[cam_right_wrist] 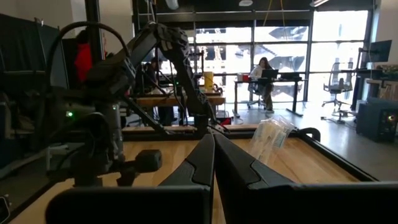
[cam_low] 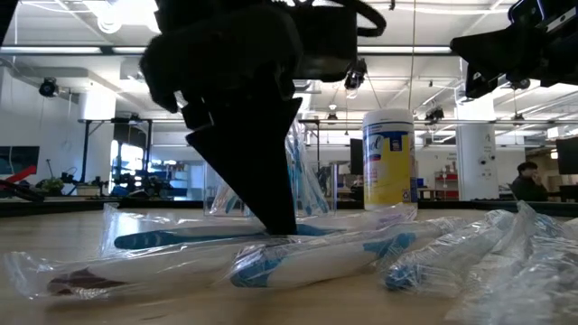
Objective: Pick & Place toothbrushing station
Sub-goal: Put the blue toothbrush into the transparent organizer
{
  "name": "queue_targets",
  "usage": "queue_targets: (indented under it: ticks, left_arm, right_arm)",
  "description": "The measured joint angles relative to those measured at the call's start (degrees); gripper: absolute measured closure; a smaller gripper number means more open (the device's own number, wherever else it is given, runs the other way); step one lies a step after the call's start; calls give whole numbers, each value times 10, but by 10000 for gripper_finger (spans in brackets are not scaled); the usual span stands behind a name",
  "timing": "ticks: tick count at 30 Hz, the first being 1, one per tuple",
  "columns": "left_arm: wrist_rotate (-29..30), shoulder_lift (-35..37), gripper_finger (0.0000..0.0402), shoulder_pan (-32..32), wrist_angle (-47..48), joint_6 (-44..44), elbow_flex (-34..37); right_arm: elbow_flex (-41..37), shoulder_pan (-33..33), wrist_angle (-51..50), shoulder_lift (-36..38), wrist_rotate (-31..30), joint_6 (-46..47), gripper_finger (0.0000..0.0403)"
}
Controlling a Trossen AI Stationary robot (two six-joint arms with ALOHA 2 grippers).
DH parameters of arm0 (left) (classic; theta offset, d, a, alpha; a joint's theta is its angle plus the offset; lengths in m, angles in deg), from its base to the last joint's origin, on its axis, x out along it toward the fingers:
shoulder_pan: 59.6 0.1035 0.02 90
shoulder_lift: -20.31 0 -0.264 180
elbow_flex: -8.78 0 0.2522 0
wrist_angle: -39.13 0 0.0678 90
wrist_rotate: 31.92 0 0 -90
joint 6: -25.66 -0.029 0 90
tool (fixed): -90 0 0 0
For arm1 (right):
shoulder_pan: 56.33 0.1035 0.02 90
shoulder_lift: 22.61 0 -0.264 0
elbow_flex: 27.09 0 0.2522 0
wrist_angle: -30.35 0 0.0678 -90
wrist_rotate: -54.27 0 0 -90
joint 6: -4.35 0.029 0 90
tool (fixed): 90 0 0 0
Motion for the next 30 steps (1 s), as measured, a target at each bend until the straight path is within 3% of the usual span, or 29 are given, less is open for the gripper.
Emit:
queue_targets:
  ticks: [18,22,30]
  left_arm:
    - [-29,2,239,20,-38,12,52]
    - [-26,1,274,17,-38,9,53]
    - [-22,2,385,16,-29,-1,50]
  right_arm:
    - [0,0,0,0,0,0,394]
    - [0,0,0,0,0,0,394]
    - [0,0,0,0,0,0,394]
